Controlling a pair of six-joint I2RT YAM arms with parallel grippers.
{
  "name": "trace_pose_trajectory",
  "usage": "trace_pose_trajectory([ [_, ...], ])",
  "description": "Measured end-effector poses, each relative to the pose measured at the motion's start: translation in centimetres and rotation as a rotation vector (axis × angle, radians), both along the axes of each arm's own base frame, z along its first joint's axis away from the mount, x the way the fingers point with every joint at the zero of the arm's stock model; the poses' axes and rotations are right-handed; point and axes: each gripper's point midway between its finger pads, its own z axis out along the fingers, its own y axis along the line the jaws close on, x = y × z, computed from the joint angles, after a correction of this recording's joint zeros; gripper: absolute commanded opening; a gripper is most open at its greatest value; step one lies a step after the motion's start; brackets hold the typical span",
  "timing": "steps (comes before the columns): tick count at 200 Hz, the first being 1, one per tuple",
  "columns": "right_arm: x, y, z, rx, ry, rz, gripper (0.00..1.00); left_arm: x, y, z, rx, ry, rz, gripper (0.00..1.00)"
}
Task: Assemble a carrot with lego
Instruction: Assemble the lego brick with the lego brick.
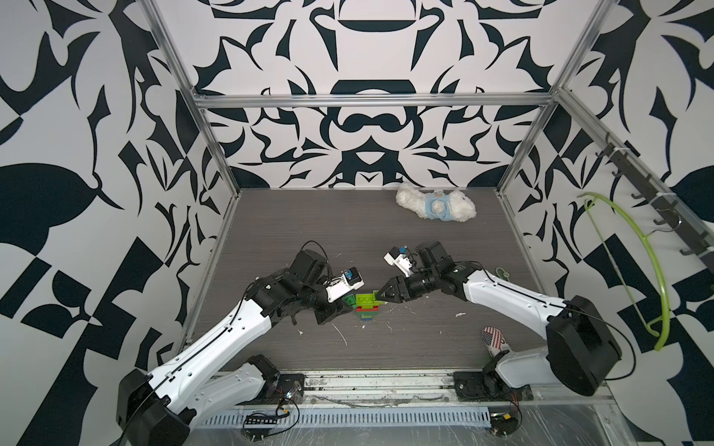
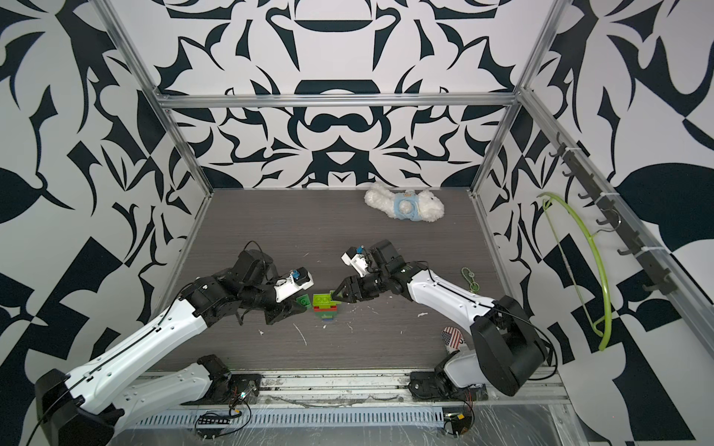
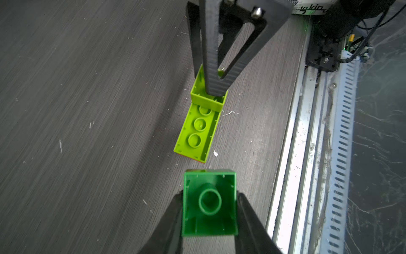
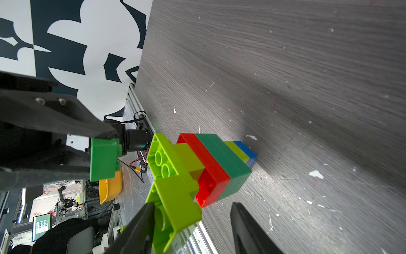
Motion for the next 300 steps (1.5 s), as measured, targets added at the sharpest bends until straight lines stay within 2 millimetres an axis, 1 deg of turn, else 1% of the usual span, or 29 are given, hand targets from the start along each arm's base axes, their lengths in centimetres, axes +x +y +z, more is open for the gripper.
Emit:
trace_pose_trajectory([
  [17, 0.0, 0.1, 0.0, 0.002, 0.0, 0.0, 0.58, 0.2, -0.5, -0.2, 0.005, 0.009, -0.026, 0.0],
  [44, -0.1, 0.1, 0.1, 0.002, -0.001, 0.002, 0.57, 1.0, -1.4, -0.3, 0.028, 0.003, -0.076, 0.0],
  [83, 0.1, 0.3, 0.1, 0.002, -0.003, 0.004, 0.56, 1.9, -2.3, 0.1, 0.073, -0.024, -0.164, 0.0],
  [118, 0.1, 0.3, 0.1, 0.002, -0.002, 0.004, 0.55, 1.8, -1.8, -0.6, 0.111, -0.024, -0.224, 0.0],
  [145, 0.0, 0.3, 0.1, 0.001, -0.003, 0.004, 0.55, 1.8, -1.6, -0.7, 0.112, -0.028, -0.244, 0.0],
  [234, -0.1, 0.5, 0.1, -0.002, -0.007, 0.007, 0.54, 2.1, -1.7, -0.9, 0.101, -0.02, -0.218, 0.0],
  [264, -0.1, 0.5, 0.2, -0.003, -0.009, 0.009, 0.54, 2.2, -1.8, -1.7, 0.114, 0.015, -0.204, 0.0],
  [283, -0.1, 0.6, 0.2, -0.004, -0.009, 0.01, 0.54, 1.9, -1.6, -2.3, 0.119, 0.036, -0.197, 0.0],
  [300, -0.2, 0.7, 0.2, -0.005, -0.01, 0.01, 0.54, 1.9, -1.8, -2.4, 0.109, 0.036, -0.193, 0.0],
])
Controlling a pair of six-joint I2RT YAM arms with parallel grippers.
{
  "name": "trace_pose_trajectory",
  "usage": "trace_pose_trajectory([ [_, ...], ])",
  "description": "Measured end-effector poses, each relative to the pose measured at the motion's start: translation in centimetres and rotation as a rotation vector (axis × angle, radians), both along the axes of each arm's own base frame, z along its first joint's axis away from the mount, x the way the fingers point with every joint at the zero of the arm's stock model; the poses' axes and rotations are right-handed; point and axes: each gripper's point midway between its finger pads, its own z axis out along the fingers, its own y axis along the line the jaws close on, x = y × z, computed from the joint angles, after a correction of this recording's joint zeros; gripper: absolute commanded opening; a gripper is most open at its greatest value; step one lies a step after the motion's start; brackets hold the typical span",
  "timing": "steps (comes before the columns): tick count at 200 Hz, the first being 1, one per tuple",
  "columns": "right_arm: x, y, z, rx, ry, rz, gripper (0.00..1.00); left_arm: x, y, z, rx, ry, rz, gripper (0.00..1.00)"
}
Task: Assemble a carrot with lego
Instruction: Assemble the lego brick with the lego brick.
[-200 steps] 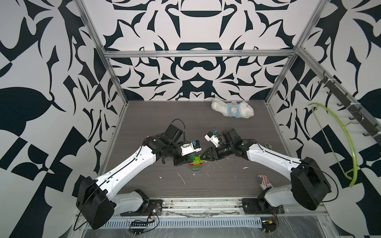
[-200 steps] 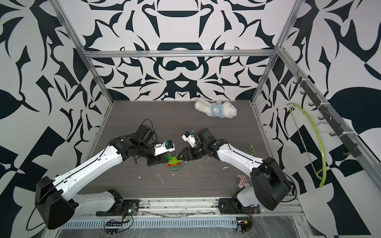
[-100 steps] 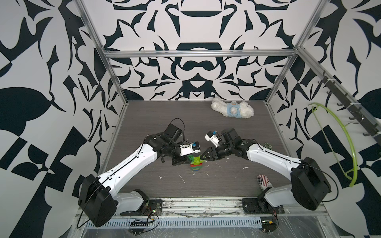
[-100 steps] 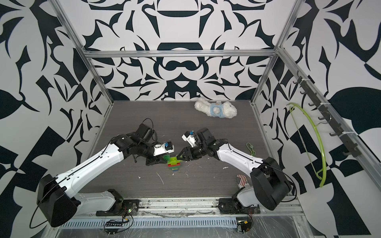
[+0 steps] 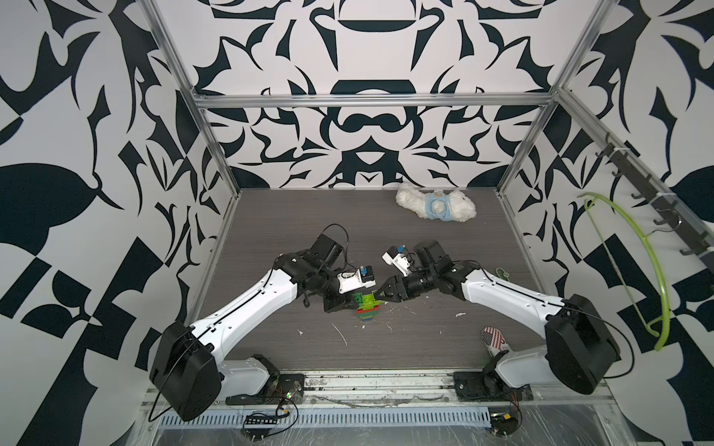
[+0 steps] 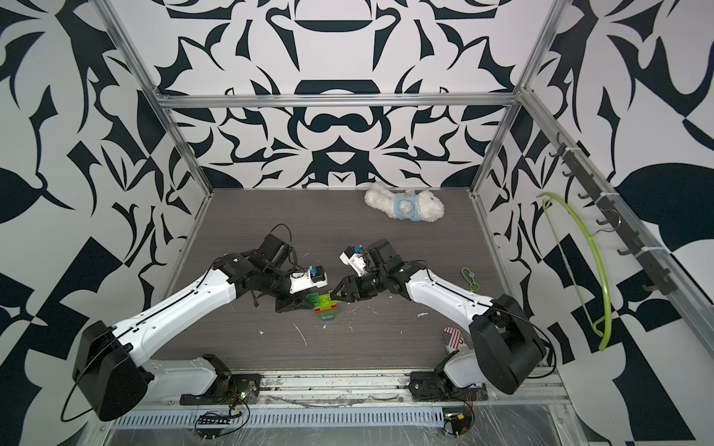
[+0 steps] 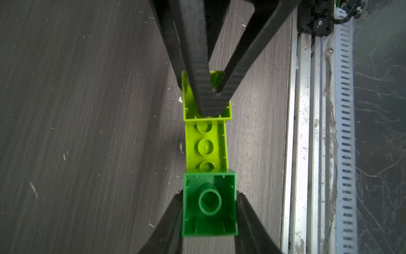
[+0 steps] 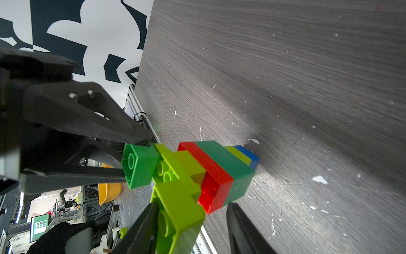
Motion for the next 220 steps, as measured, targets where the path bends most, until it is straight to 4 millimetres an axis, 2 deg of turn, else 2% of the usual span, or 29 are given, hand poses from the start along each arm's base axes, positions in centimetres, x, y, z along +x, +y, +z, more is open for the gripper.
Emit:
trace_pose_trajectory([
  [220, 0.2, 0.09, 0.01, -0.018, -0.014, -0.01, 0.49, -0.04, 0.12, -0.37, -0.011, 0.02, 0.049, 0.0],
])
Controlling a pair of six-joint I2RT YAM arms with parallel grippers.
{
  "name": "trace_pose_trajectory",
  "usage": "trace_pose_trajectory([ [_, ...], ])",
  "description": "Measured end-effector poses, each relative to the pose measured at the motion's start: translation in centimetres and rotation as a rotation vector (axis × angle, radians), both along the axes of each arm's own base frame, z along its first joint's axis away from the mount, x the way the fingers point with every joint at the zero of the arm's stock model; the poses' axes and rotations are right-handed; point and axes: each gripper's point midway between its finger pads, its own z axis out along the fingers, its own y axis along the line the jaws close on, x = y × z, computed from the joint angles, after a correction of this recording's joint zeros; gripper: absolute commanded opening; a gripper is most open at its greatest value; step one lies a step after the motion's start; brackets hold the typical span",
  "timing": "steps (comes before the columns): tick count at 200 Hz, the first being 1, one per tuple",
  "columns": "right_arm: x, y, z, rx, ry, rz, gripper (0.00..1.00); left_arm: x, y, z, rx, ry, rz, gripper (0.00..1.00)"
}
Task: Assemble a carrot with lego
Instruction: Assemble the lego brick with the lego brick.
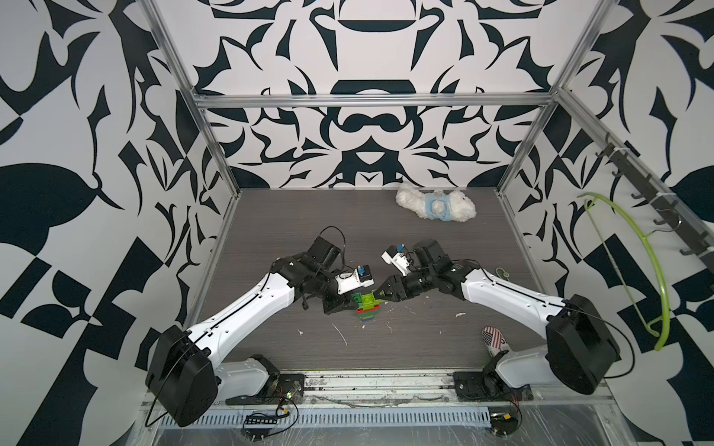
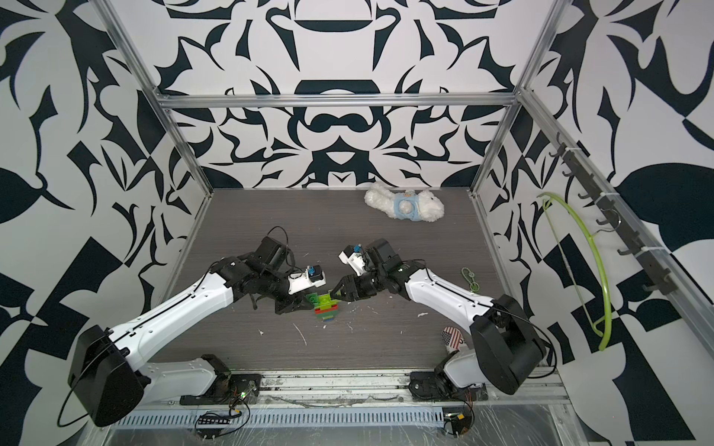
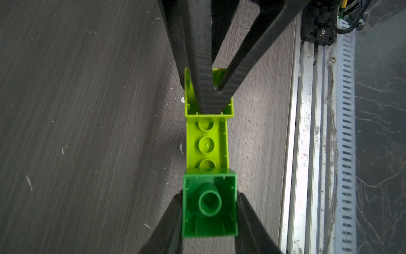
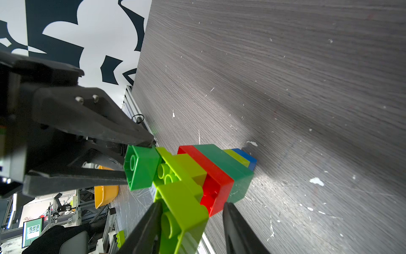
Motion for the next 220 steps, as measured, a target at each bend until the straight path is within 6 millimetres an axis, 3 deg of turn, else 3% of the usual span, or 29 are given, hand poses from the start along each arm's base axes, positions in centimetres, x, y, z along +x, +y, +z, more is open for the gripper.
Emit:
trace_pose_trajectory([
  [220, -0.02, 0.16, 0.02, -0.009, -0.01, -0.001, 0.48, 0.02, 0.37, -0.01, 0.088, 0.017, 0.01, 0.0],
])
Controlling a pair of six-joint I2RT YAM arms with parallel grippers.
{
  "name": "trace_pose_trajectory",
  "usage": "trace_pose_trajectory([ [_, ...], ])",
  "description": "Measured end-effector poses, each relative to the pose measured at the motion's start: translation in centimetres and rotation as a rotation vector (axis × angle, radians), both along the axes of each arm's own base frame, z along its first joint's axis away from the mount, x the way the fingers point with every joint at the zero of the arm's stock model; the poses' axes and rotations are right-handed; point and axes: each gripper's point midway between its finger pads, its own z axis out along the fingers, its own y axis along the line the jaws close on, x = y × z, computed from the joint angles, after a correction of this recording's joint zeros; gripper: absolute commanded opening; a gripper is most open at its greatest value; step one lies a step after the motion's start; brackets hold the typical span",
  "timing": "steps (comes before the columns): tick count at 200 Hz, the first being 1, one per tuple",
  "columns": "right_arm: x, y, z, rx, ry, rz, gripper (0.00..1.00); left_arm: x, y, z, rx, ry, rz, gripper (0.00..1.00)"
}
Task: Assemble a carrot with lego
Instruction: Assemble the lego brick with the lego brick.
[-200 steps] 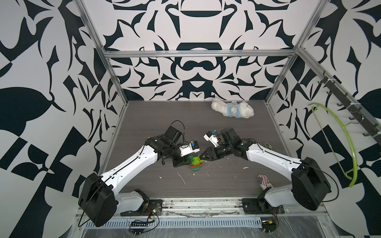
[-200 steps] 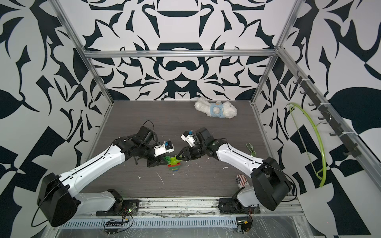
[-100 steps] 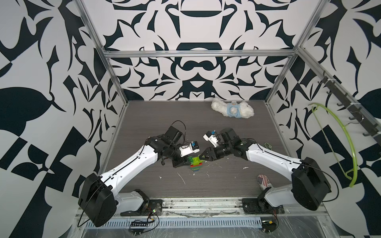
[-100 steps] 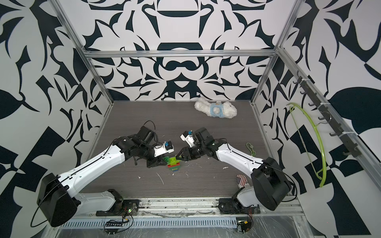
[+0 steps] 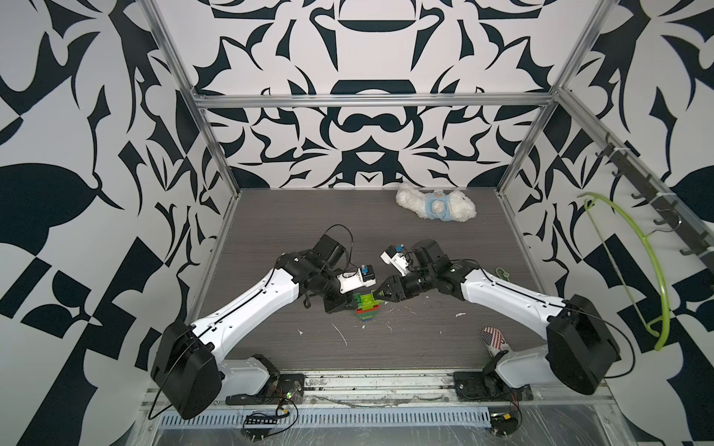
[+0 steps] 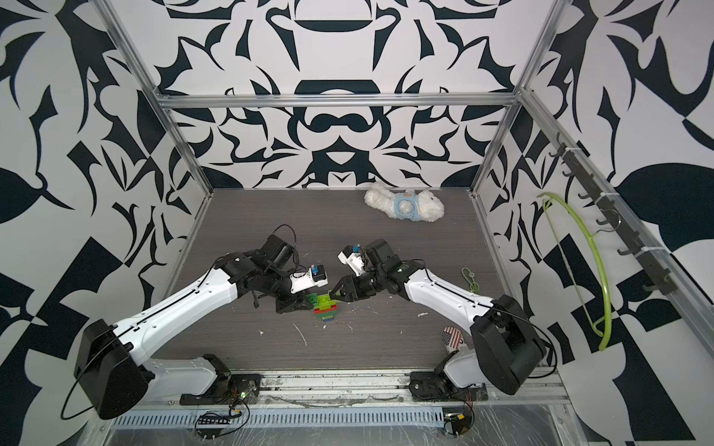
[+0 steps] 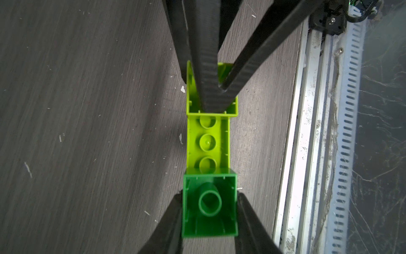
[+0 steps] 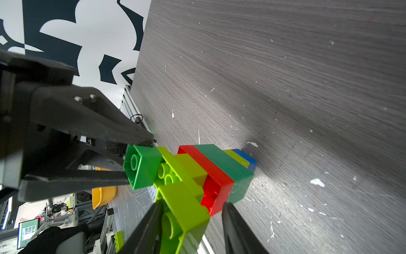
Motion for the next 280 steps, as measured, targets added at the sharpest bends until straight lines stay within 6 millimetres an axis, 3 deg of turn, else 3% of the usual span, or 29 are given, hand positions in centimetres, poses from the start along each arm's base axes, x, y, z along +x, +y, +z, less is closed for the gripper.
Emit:
trace_pose_trajectory([
  [269, 0.33, -0.27, 0.18, -0.013, -0.023, -0.021, 0.48, 0.25, -0.71, -0.53, 0.121, 0.041, -0.03, 0.0],
  [280, 0.35, -0.29, 0.17, -0.014, -0.024, -0.022, 0.48, 0.27, -0.72, -0.42, 0.121, 0.038, -0.029, 0.03],
])
